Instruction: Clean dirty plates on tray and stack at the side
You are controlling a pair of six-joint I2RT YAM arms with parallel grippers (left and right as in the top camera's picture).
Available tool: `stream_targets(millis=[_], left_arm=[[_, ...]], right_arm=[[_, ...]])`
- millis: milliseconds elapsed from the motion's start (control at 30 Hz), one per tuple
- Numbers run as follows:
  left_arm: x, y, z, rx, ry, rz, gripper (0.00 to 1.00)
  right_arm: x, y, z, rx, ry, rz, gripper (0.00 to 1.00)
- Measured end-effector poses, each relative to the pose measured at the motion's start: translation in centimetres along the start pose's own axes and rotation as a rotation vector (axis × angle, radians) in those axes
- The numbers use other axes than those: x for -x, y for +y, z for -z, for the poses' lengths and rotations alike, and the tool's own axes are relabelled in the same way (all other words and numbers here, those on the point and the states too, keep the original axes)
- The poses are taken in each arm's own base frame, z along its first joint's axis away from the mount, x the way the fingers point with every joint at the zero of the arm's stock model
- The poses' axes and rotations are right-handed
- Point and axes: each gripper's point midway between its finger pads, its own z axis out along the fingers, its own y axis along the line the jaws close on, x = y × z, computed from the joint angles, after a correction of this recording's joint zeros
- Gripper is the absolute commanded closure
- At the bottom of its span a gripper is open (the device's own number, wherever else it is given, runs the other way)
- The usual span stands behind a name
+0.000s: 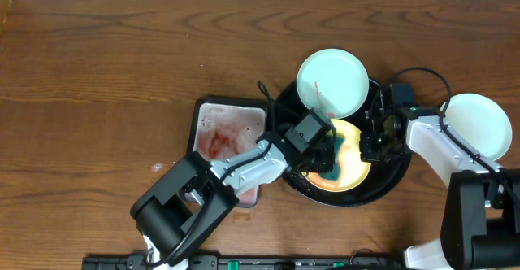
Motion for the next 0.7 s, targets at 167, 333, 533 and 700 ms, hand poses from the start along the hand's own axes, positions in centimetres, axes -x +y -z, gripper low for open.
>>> stream_targets(millis=[167, 333, 533, 700], left_arm=[[0.2, 2.6, 1.4, 0.198, 0.003, 0.033, 0.93], [1.7, 5.6, 3.6, 0.413, -0.058, 0.034, 0.92], [3.0, 5.7, 3.7, 0.434, -0.105, -0.009, 0.92], [3.7, 2.9, 2.0, 0.241, -0.088, 0.031, 0.93]], right_arm=[[-0.1, 0.2, 0.0, 0.006, 0.005, 0.001, 0.99], [-0.3, 0.5, 0.0, 0.021, 0.012, 0.001, 0.99], [-0.3, 1.0, 0.0, 0.039, 0.01, 0.005, 0.99], [-0.1, 1.0, 0.0, 0.037, 0.004, 0.006, 0.99]])
